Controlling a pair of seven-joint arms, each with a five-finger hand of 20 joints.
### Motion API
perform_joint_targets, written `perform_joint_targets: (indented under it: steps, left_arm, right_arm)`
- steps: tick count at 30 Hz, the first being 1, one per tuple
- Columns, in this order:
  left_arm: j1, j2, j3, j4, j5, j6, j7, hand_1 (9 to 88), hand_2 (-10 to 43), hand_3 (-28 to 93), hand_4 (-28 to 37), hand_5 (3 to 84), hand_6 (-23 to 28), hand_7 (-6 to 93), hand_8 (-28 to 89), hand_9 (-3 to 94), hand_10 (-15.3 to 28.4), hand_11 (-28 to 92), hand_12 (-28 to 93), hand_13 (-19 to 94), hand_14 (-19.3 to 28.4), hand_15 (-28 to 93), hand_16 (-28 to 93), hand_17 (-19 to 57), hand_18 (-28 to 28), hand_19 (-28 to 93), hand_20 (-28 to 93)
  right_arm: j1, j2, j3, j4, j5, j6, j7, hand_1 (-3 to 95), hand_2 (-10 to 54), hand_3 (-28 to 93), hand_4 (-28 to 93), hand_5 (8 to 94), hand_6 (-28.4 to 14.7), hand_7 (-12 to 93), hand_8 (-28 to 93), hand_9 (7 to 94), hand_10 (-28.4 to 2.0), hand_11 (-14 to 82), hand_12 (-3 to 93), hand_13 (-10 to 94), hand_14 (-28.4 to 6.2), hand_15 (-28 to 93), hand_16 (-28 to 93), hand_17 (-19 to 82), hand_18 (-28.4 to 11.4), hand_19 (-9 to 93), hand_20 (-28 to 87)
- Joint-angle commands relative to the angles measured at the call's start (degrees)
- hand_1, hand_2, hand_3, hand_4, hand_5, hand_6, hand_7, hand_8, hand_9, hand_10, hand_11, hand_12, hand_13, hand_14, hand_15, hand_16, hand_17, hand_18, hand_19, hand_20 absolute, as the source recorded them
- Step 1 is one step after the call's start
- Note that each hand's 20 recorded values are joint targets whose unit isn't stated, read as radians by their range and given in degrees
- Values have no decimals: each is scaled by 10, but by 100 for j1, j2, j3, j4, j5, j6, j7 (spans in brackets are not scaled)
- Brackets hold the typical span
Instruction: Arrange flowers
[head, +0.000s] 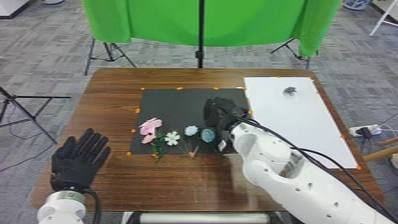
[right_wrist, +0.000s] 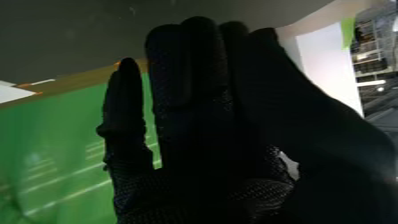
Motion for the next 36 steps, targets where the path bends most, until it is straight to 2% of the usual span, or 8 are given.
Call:
perform_joint_targets:
  steps: [1, 7, 14, 22, 26, 30, 32, 36]
  left_arm:
    - [94, -78, -13, 13, -8, -11, -39, 275, 190, 774, -283, 470, 97, 173, -106, 384, 154, 258, 108, 289, 149, 417, -71, -54, 134, 325, 158]
    - [83, -81, -7, 7, 14, -72, -6, 277, 190, 771, -283, 470, 98, 172, -105, 385, 154, 258, 108, 289, 148, 417, -70, -54, 134, 325, 158]
    - [48, -88, -11, 102, 129, -458, -26, 275, 186, 768, -283, 462, 95, 165, -104, 380, 153, 250, 107, 285, 147, 411, -71, -53, 133, 318, 154]
    - [12, -56, -22, 111, 209, -487, -107, 275, 181, 766, -283, 460, 94, 161, -101, 378, 152, 243, 111, 283, 147, 398, -63, -53, 134, 311, 154]
    - [12, -34, -23, 106, 147, -431, -104, 278, 178, 764, -283, 458, 94, 160, -100, 378, 152, 242, 113, 283, 147, 396, -61, -53, 135, 310, 154]
    - [-14, -1, 21, 115, 144, -408, -114, 278, 177, 765, -283, 458, 94, 160, -100, 376, 152, 240, 113, 282, 148, 395, -60, -54, 135, 310, 155]
    - [-20, -4, 32, 108, 166, -409, -122, 284, 173, 765, -282, 458, 94, 161, -99, 376, 152, 240, 113, 282, 148, 397, -59, -54, 134, 310, 155]
    - [7, -6, 19, 97, 138, -395, -70, 291, 169, 762, -283, 458, 94, 162, -100, 377, 152, 241, 114, 282, 148, 398, -59, -53, 134, 310, 157]
  right_arm:
    - [-69, 73, 216, -159, -5, 62, 73, 515, -95, 766, -283, 670, -26, 164, -118, 693, -147, 214, 269, 598, -122, 556, 326, 232, -231, 748, 358]
    - [6, 267, 890, 265, -29, 551, 501, 453, -95, 792, -278, 634, -40, 147, -114, 634, -170, 212, 187, 558, -152, 582, 227, 226, -236, 745, 357]
    - [422, 585, 1443, 1469, 197, 599, 614, 411, -95, 822, -274, 487, -59, 125, -109, 413, -172, 97, 121, 355, -178, 205, 141, 148, -201, 589, 198]
    - [1068, 598, 1092, 2636, 280, 4, 966, 446, -95, 838, -281, 408, -42, 140, -117, 328, -150, 90, 101, 255, -177, 102, 156, 83, -180, 515, 144]
    - [1207, 515, 991, 2933, 379, -433, 825, 480, -95, 831, -282, 396, -38, 143, -124, 277, -146, 79, 85, 209, -176, 49, 152, 61, -172, 506, 123]
    - [1308, 380, 961, 3222, 549, -809, 719, 503, -95, 821, -282, 387, -27, 143, -126, 269, -123, 85, 76, 225, -166, 36, 159, 64, -169, 504, 114]
    - [1269, 359, 938, 3256, 606, -564, 790, 512, -95, 814, -283, 397, -22, 149, -127, 276, -121, 88, 73, 246, -160, 42, 166, 80, -171, 505, 114]
    - [1205, 378, 842, 3236, 489, -6, 820, 548, -73, 759, -283, 571, 1, 175, -139, 546, -110, 132, 113, 501, -118, 202, 189, 155, -189, 605, 167]
